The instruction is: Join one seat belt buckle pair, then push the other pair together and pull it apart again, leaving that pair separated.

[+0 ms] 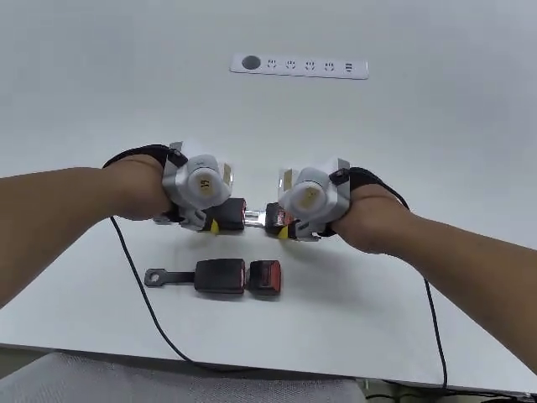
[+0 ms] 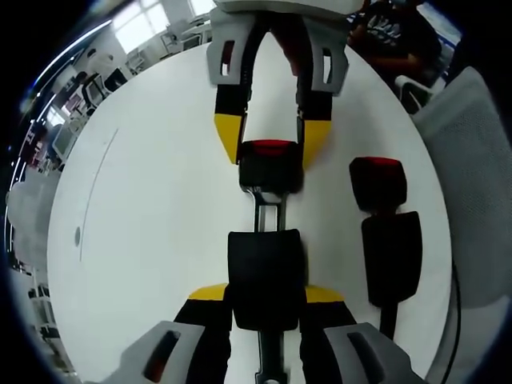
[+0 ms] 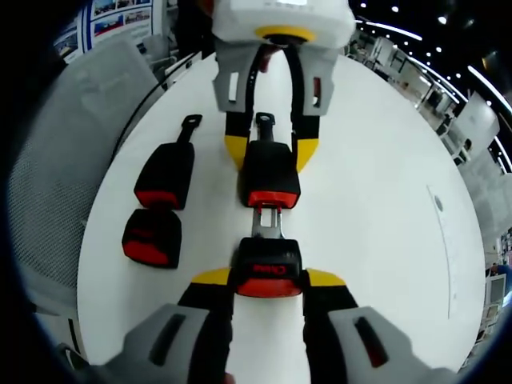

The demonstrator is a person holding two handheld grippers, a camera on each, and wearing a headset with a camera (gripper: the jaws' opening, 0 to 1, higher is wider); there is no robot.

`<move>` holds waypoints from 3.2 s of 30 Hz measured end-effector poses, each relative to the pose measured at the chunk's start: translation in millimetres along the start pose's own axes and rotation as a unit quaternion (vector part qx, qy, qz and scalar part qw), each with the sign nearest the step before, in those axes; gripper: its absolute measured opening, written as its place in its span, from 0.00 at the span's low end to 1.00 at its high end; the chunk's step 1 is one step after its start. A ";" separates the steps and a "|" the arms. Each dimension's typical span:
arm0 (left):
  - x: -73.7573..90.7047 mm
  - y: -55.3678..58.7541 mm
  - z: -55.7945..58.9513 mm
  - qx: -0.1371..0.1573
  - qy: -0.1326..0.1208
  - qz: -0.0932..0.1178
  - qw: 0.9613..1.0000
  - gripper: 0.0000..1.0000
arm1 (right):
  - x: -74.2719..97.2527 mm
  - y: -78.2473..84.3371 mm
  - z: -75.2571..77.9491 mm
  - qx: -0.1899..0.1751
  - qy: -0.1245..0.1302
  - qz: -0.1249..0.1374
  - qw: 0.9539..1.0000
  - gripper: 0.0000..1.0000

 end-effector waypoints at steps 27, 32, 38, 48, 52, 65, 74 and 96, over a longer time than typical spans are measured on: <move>-2.7 1.3 -3.2 -0.016 0.004 0.005 1.000 0.32 | -17.6 -17.6 1.6 -0.006 -0.012 0.027 1.000 0.31; -2.2 1.7 -3.0 -0.009 0.004 0.005 1.000 0.32 | -19.9 -21.5 1.6 -0.020 -0.009 0.024 0.999 0.30; -2.5 3.1 -2.5 -0.008 0.000 0.008 1.000 0.32 | -21.5 -17.1 3.0 -0.021 -0.015 0.032 0.999 0.31; -0.9 2.2 0.3 -0.004 -0.002 0.007 1.000 0.32 | -21.3 -18.2 2.3 -0.016 -0.018 0.032 0.999 0.32; -0.6 3.2 2.1 -0.002 -0.009 0.009 1.000 0.32 | -20.9 -19.4 1.7 -0.014 -0.014 0.026 0.999 0.32; 0.2 4.5 4.4 0.011 -0.015 0.008 1.000 0.33 | -15.9 -8.2 4.5 0.002 -0.008 0.019 1.000 0.33; -1.8 3.9 -0.7 0.020 -0.016 0.001 1.000 0.33 | -11.7 -2.8 3.1 -0.004 -0.006 0.023 1.000 0.33; -0.9 2.8 4.1 0.012 -0.021 -0.005 1.000 0.33 | 43.5 84.0 6.1 -0.016 0.015 -0.019 1.000 0.35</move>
Point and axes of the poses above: the centre of the closed fingertips' face, and the gripper's own axes: x roughly backward along the fingers, z roughly to its right, y roughly out of its underside, the point moved 7 cm from there along x, roughly backward along the fingers, and after that the axes turned 11 degrees about y, right-handed, at the moved point
